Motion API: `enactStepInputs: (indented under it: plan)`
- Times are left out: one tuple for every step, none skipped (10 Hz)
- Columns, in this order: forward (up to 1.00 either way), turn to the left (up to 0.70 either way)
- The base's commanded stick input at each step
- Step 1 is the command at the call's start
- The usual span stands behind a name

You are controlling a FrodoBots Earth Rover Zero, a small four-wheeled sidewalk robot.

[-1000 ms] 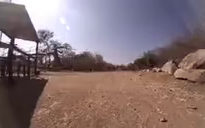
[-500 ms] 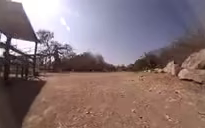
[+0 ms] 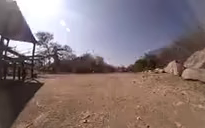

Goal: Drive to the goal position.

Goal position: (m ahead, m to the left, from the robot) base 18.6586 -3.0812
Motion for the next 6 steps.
enactStepInputs:
  plan:
    - [0.5,0.0]
    - [0.5,0.0]
    - [0.5,0.0]
    - [0.5,0.0]
    - [0.5,0.0]
    - [0.5,0.0]
